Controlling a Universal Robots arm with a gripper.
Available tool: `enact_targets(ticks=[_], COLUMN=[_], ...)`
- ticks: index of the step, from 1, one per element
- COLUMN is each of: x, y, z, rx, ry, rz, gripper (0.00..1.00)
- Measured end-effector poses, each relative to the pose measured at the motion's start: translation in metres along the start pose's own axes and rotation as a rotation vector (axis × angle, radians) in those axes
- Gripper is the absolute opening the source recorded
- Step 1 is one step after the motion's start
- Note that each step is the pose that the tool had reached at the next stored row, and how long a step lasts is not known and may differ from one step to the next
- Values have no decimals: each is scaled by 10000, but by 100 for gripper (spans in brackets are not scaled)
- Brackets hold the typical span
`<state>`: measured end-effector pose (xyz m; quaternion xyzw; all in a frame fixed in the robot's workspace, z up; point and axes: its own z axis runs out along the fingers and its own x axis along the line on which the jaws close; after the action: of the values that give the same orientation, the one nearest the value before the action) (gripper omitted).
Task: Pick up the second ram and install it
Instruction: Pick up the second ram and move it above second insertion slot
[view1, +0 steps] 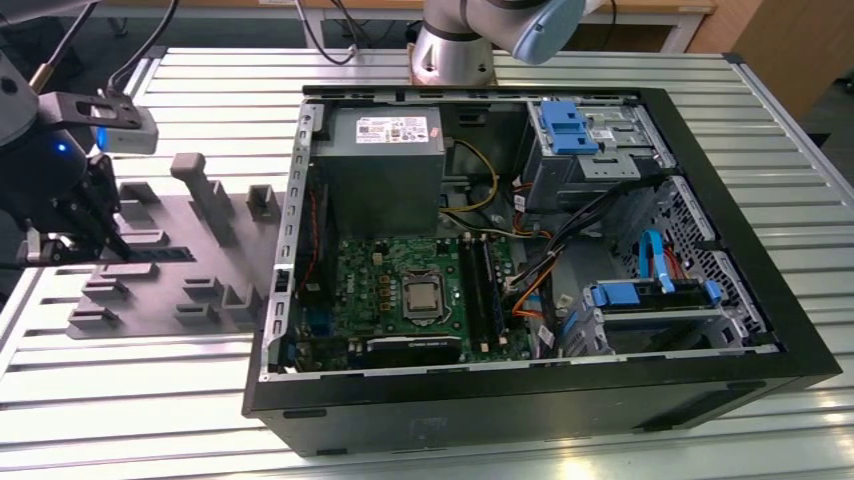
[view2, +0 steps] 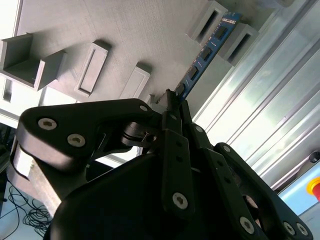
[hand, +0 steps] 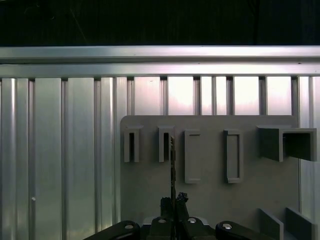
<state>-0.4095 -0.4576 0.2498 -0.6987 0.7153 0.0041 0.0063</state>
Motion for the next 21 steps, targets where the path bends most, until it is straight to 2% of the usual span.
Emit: enact_targets(ticks=[11,21], x=[0,-2], y=[0,0], z=[-42,-143], rx=[-1,-1], ry=[0,0], rz=[0,0], gripper=[14,14])
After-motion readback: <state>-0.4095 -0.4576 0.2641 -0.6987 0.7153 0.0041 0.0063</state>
